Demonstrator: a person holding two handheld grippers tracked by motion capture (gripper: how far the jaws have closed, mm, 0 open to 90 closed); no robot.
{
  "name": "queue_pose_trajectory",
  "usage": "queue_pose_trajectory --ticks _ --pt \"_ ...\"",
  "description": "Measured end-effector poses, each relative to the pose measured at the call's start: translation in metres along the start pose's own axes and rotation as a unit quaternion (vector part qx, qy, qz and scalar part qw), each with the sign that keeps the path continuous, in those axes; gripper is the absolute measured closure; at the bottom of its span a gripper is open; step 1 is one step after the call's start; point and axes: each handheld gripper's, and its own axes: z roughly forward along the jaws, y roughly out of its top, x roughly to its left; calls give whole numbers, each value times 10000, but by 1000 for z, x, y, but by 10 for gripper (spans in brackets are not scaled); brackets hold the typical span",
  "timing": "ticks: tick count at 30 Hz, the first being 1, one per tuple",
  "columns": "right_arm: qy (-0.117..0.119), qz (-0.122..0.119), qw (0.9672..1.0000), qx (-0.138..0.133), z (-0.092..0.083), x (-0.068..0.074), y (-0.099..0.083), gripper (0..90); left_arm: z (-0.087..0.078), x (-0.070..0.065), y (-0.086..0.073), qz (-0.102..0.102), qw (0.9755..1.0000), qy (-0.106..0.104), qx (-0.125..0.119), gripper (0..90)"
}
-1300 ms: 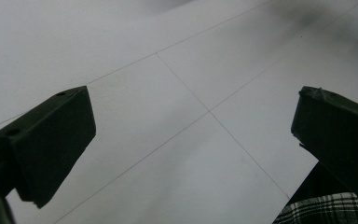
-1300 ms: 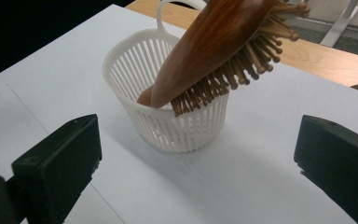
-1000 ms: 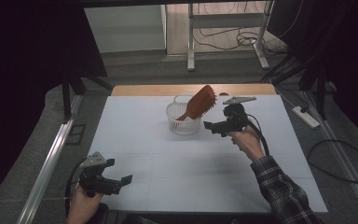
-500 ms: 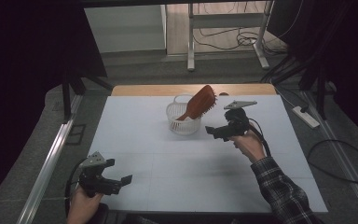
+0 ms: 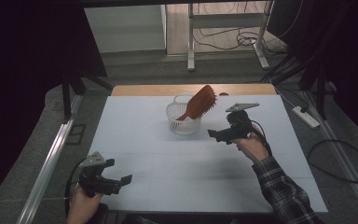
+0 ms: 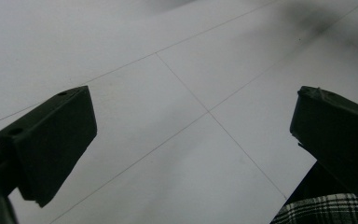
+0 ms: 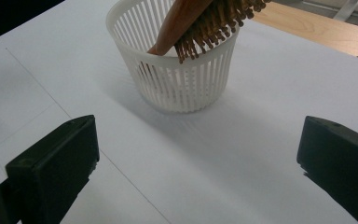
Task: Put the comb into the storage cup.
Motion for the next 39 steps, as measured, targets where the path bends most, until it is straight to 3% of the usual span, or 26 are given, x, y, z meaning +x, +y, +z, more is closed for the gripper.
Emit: queue_pose_trajectory --ticks 12,28,39 --pt "201 27 9998 -36 -10 1 -2 0 0 0 0 -19 10000 9 -6 4" --pt "144 -100 9998 99 -23 8 -12 0 0 1 0 -54 10000 9 -7 4" --pt "135 27 9995 270 -31 11 -18 0 0 1 0 -54 10000 1 -10 4"
